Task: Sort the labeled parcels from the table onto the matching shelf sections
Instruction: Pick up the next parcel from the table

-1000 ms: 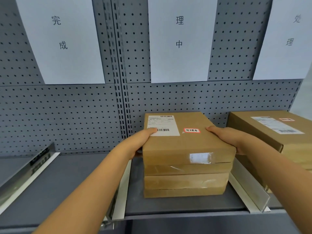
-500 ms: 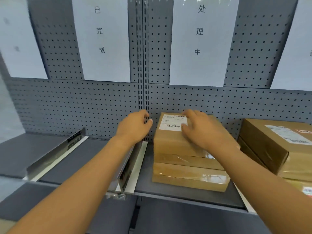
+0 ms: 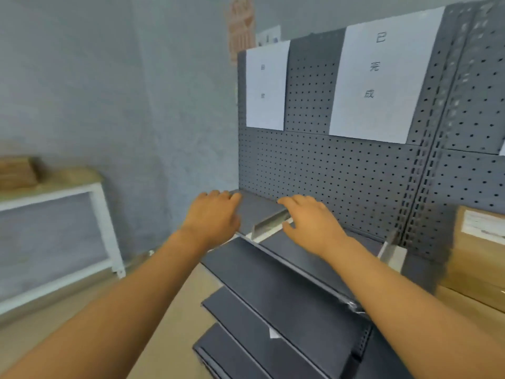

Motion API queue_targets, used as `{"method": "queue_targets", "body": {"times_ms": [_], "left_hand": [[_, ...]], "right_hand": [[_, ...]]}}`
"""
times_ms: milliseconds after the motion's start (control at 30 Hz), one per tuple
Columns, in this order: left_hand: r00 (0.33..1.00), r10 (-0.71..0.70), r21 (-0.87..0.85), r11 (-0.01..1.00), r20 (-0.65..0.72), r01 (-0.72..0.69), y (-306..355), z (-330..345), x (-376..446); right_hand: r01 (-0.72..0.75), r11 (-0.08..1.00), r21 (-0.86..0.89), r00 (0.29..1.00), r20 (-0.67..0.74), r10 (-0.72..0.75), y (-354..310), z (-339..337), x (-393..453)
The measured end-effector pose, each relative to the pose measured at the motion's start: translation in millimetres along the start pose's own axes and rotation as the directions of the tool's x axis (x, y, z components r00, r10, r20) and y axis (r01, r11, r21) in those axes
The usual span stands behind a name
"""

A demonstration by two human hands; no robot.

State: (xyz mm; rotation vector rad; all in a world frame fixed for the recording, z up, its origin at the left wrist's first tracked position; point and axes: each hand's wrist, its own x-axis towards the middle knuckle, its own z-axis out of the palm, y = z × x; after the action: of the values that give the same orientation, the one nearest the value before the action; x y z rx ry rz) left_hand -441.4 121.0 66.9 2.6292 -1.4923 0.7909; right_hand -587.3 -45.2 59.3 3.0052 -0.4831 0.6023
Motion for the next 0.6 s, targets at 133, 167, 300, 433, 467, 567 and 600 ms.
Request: {"method": "queue_targets", "body": {"times_ms": [133,167,300,433,467,567,600], "left_hand": [[0.991,-0.133,0.064,0.989,0.012,0.132,-97,5,-38],[0.987,-0.16,0.081,0.984,0.009,0.159,-121,8,-47],[0.971,-0.24,0.166,0.958,0.012,0.235,-220,17,-84],[0.947,-0.321,0.192,0.931,0.026,0.31,-315,21,-123],[0.94,-0.34,0.195,0.924,0.023,0.329,-337,22,-132],[0.915,-0.404,0.211,0.895,0.01,0.393,-399,27,-154],[0.908,-0.418,0.22,0.887,0.004,0.407,-419,29,-160]], "right_hand": [[0.148,0.989,-0.008,0.989,0.001,-0.148,-87,21,55],[0.175,0.985,-0.007,0.985,-0.003,-0.175,-109,27,68],[0.253,0.967,0.026,0.967,0.005,-0.253,-202,56,127],[0.308,0.948,0.075,0.95,0.018,-0.31,-297,84,180],[0.325,0.942,0.085,0.945,0.019,-0.328,-318,91,193],[0.378,0.917,0.128,0.923,0.026,-0.384,-377,109,231],[0.396,0.907,0.144,0.915,0.023,-0.403,-395,115,244]]}}
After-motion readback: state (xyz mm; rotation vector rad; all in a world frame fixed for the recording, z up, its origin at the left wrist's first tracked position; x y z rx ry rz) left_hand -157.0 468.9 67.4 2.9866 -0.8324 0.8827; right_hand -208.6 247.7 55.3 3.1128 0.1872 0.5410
